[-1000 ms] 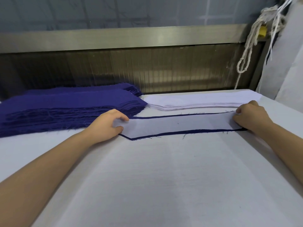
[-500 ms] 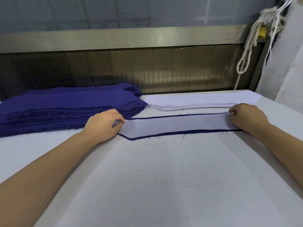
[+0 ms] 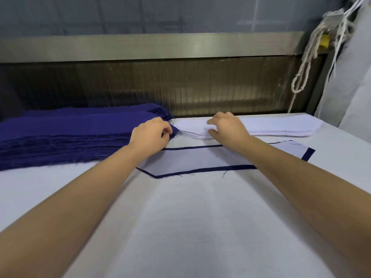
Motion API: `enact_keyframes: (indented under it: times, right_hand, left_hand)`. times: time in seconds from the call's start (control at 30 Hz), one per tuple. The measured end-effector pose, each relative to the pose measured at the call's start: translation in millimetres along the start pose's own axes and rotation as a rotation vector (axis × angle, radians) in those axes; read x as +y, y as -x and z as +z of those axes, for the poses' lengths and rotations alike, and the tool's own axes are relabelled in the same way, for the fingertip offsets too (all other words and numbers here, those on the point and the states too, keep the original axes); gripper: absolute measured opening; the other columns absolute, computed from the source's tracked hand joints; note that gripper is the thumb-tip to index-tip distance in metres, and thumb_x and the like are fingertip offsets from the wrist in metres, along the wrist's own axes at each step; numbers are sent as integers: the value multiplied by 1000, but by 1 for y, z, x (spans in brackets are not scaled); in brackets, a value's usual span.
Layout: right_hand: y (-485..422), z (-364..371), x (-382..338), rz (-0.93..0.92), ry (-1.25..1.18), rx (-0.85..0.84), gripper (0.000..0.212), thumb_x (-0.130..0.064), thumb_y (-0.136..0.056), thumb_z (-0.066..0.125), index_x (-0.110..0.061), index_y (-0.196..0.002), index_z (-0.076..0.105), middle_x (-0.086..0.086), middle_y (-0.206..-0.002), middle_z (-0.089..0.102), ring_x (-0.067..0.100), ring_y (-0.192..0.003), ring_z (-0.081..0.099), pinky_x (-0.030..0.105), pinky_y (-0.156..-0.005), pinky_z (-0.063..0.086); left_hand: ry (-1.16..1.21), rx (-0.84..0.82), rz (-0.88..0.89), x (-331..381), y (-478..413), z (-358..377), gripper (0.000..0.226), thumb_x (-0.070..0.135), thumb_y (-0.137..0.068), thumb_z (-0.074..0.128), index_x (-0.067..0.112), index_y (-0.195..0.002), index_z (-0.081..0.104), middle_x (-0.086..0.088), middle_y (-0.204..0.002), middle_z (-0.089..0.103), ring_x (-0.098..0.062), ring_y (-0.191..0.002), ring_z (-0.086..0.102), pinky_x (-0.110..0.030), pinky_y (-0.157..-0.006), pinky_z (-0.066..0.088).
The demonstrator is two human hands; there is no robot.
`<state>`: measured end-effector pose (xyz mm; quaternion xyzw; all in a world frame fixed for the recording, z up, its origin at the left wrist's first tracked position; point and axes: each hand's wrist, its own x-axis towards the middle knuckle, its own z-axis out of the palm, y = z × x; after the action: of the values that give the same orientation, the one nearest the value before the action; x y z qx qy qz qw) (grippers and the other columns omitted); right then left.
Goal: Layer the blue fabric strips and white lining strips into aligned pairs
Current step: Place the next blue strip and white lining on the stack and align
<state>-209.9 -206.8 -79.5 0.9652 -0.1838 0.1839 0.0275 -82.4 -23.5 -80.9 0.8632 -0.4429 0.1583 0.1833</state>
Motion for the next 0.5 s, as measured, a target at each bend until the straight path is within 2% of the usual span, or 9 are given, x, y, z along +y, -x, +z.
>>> enact_keyframes:
  times: [0.13, 0.17, 0.23, 0.3, 0.4, 0.5]
  right_hand:
    - [-15, 14, -15, -43, 165, 27, 17, -15, -94, 45, -14, -95, 63, 5, -115, 58, 27, -103, 46, 31, -79, 29]
    - [-16, 15, -17, -39, 206, 41, 14, -9, -92, 48, -16, -86, 59, 4, -109, 60, 25, -97, 46, 29, -75, 26]
    - [-18, 19, -16, -34, 223, 64, 19, 0, -86, 52, -17, -78, 49, 4, -101, 61, 24, -84, 40, 28, -71, 23]
    - [-21, 21, -14, -26, 188, 88, 17, 2, -85, 51, -14, -85, 54, 6, -102, 62, 25, -85, 43, 28, -72, 25]
    - [-25, 22, -11, 41, 46, 98, 33, 3, -87, 47, -11, -114, 59, 8, -113, 61, 28, -103, 52, 28, -77, 34]
    - [-26, 20, -11, 155, -109, 69, 32, 5, -87, 43, -8, -111, 60, 11, -110, 62, 30, -100, 55, 30, -74, 41]
  left_hand:
    - [41, 1, -19, 11, -12, 10, 23, 17, -90, 50, 24, -105, 66, 5, -109, 58, -22, -96, 56, -31, -69, 39]
    - [45, 2, -16, 12, -14, 12, 22, 17, -90, 50, 24, -105, 66, 5, -108, 58, -21, -95, 56, -30, -69, 37]
    - [52, 0, -13, 12, -18, 15, 22, 17, -90, 50, 25, -104, 65, 6, -107, 58, -20, -95, 55, -29, -68, 36]
    - [68, 0, -16, 10, -21, 17, 21, 16, -89, 51, 25, -103, 65, 7, -105, 58, -19, -93, 54, -29, -68, 36]
    - [116, 3, -37, 10, -24, 21, 20, 17, -89, 51, 26, -101, 65, 9, -100, 59, -15, -86, 51, -29, -67, 36]
    - [192, -1, -75, 13, -26, 26, 24, 16, -89, 51, 27, -106, 62, 11, -91, 58, -15, -84, 51, -30, -67, 39]
